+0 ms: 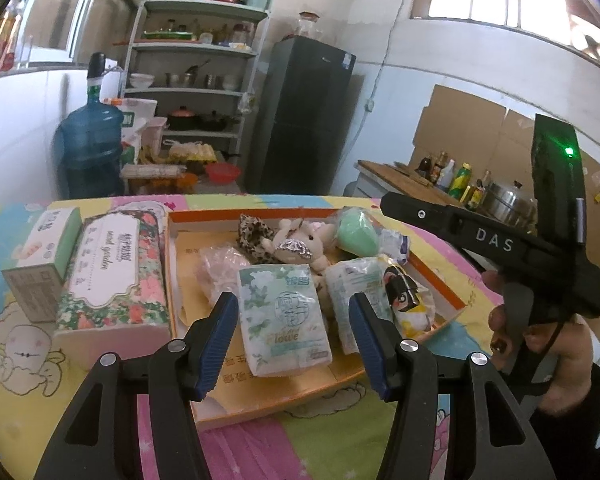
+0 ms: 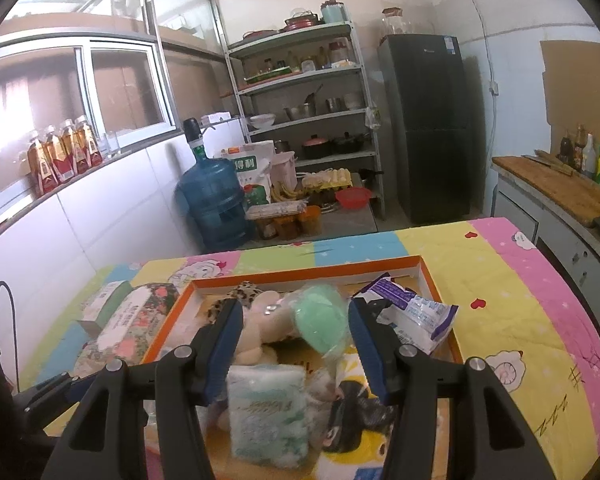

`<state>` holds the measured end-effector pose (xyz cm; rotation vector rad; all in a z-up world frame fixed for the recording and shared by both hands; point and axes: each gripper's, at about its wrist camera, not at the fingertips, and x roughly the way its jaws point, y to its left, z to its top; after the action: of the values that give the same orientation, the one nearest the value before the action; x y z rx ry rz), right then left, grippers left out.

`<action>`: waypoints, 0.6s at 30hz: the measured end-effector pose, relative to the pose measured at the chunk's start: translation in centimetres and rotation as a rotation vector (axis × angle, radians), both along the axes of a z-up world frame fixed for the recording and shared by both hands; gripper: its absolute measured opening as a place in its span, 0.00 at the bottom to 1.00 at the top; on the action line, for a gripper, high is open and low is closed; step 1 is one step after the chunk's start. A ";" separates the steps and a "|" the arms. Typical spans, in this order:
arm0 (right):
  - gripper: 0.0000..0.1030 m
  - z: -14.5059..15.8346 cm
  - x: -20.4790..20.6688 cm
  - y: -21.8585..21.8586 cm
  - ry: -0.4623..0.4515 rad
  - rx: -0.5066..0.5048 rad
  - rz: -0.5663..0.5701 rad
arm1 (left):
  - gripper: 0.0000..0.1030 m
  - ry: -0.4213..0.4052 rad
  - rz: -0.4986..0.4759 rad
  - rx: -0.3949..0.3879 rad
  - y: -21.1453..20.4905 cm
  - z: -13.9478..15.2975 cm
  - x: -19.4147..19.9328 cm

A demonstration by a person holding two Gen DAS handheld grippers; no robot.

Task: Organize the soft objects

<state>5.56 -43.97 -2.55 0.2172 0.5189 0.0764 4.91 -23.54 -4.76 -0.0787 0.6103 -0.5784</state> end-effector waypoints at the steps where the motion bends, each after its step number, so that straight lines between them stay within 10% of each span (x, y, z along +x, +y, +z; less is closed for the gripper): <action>1: 0.53 0.2 -0.4 0.3 -0.004 -0.005 -0.002 | 0.58 -0.003 0.003 0.001 0.2 0.1 -0.2; 18: 0.53 1.6 -4.8 5.5 -0.040 -0.029 0.017 | 0.58 -0.079 0.172 0.013 6.0 2.1 -3.7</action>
<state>0.74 -38.47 -0.96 0.1824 0.4813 0.0899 1.19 -17.54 -2.66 -0.0946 0.5243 -0.4088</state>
